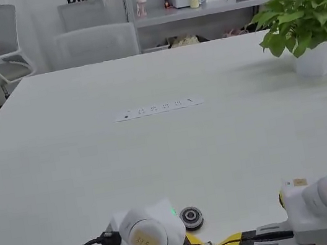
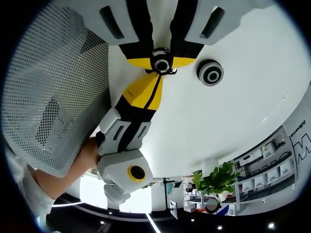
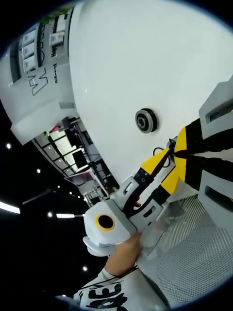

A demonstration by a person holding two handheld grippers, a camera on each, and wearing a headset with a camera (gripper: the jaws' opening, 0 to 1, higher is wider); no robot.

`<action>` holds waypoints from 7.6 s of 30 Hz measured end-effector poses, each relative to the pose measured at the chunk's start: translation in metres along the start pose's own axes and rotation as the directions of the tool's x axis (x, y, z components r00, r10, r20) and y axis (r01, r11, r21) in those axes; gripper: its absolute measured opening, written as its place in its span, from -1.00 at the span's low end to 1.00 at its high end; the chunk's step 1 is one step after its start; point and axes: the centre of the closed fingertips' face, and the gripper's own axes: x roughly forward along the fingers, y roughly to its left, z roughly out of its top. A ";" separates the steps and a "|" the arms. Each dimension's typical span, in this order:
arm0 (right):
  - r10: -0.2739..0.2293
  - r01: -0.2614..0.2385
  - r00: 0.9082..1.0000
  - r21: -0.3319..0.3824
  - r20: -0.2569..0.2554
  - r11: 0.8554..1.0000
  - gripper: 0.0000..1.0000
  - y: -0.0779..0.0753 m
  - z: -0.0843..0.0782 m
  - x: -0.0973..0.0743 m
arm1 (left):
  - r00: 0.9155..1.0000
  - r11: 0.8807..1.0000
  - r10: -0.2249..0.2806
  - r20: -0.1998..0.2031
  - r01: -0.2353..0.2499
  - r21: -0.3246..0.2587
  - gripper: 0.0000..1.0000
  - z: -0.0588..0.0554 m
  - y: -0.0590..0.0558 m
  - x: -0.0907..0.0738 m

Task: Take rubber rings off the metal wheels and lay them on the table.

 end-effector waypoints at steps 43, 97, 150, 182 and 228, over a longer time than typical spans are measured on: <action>0.004 -0.004 0.999 -0.011 0.035 1.000 -1.00 -0.002 0.007 -0.004 | 0.999 0.999 -0.043 0.004 0.043 -0.018 -0.69 0.009 -0.005 -0.006; 0.047 -0.045 0.998 -0.082 0.029 0.996 -1.00 0.008 0.044 0.007 | 0.987 0.986 0.082 0.137 -0.060 -0.153 -0.03 0.008 0.025 -0.106; 0.158 -0.209 0.955 -0.193 -0.249 0.959 -1.00 0.032 0.015 0.064 | 0.979 0.961 0.175 0.100 -0.148 -0.234 0.26 -0.029 0.031 -0.155; 0.103 -0.146 0.979 -0.256 -0.175 0.956 -0.76 0.020 0.033 0.051 | 0.984 0.965 0.152 0.088 -0.129 -0.227 0.24 -0.025 0.026 -0.147; -0.032 0.031 0.999 -0.215 -0.001 0.976 -0.56 -0.027 0.058 0.006 | 0.993 0.975 0.098 0.071 -0.082 -0.206 0.09 -0.002 0.057 -0.097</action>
